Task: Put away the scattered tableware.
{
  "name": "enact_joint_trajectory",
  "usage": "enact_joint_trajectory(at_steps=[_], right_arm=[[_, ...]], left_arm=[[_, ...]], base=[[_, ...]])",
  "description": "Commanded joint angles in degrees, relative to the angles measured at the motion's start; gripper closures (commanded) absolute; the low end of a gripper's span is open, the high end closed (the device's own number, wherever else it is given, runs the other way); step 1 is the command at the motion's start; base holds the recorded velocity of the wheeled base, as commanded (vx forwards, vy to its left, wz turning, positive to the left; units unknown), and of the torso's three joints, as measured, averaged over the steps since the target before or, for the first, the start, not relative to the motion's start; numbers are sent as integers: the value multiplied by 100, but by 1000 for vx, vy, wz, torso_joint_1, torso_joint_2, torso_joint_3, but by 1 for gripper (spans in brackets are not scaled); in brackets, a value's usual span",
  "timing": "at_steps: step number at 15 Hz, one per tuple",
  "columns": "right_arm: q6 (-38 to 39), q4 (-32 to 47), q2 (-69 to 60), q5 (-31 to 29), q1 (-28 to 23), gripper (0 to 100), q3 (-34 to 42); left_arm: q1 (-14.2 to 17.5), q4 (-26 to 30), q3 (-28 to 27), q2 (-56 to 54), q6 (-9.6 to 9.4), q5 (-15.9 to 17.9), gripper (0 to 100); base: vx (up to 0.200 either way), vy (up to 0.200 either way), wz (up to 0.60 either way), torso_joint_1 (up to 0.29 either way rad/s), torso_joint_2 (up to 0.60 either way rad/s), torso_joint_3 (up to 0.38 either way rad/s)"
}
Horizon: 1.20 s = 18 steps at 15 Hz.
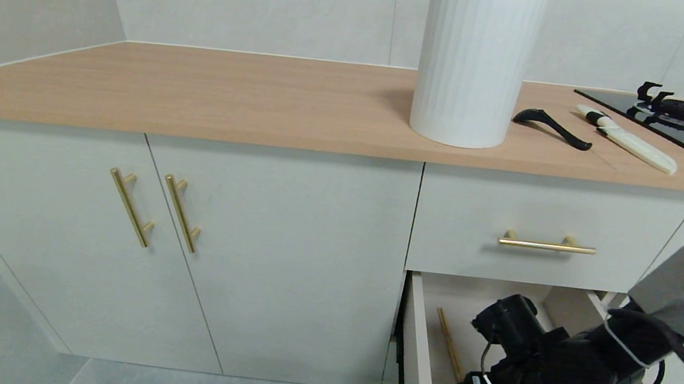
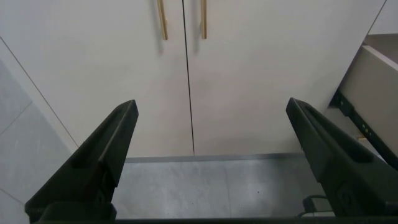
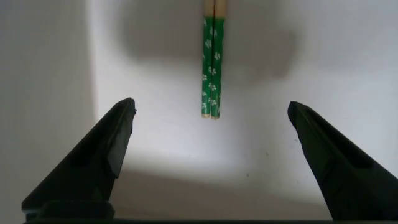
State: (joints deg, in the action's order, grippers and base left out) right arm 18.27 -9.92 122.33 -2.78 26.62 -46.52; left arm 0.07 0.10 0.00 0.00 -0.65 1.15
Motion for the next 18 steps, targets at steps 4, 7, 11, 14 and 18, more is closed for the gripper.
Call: enact_joint_trajectory(at_steps=[4, 7, 11, 14, 18], right_arm=[[-70, -27, -1897, -680, -43, 0, 293], [-210, -27, -2583, -1128, -43, 0, 328], [-588, -45, -3515, -1155, -61, 0, 468], [-817, -45, -4042, -1155, -122, 0, 477], [-1045, -45, -4253, -1137, -430, 0, 468]], left_arm=[[1, -1, 0, 9, 3, 0, 0], [1, -1, 0, 9, 3, 0, 0], [1, -1, 0, 9, 3, 0, 0], [1, -1, 0, 9, 3, 0, 0], [1, -1, 0, 9, 3, 0, 0]], base=[[0, 0, 0, 0, 0, 0], [0, 0, 0, 0, 0, 0], [0, 0, 0, 0, 0, 0], [0, 0, 0, 0, 0, 0], [0, 0, 0, 0, 0, 0]])
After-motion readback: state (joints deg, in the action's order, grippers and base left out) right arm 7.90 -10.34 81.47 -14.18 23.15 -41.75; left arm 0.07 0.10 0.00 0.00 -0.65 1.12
